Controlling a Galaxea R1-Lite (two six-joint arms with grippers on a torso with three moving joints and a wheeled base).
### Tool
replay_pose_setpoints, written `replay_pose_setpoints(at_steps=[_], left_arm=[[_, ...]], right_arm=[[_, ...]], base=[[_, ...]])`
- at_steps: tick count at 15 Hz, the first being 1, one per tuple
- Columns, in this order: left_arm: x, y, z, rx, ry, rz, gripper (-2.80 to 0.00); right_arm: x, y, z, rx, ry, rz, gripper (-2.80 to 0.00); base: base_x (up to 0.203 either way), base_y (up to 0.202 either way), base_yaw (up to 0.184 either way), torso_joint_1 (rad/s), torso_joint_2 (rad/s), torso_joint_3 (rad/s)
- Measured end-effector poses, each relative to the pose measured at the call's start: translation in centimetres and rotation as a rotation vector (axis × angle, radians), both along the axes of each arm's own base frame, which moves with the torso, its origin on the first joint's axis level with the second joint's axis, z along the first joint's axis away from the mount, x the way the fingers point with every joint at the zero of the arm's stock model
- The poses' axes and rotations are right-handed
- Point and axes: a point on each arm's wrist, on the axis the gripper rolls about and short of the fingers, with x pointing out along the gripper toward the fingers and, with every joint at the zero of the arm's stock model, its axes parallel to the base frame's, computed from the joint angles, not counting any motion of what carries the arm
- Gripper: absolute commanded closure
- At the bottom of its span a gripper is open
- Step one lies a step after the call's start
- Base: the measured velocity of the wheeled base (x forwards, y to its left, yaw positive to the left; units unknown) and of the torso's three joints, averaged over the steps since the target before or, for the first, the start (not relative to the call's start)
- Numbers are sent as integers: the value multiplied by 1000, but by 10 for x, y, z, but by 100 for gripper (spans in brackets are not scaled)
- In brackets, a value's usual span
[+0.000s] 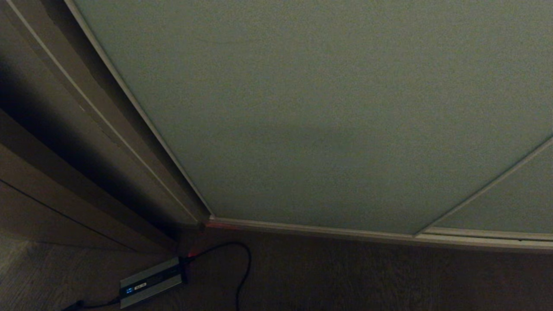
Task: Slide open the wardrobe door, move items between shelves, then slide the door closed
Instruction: Open the door
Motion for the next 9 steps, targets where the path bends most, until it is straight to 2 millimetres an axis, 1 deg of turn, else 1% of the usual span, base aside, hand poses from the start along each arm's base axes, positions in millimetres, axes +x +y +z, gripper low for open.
replay_pose_setpoints(at_steps=[9], left_arm=[[0,0,0,0,0,0,0]], right_arm=[[0,0,-1,0,1,1,0]], base=[[0,0,0,0,0,0]])
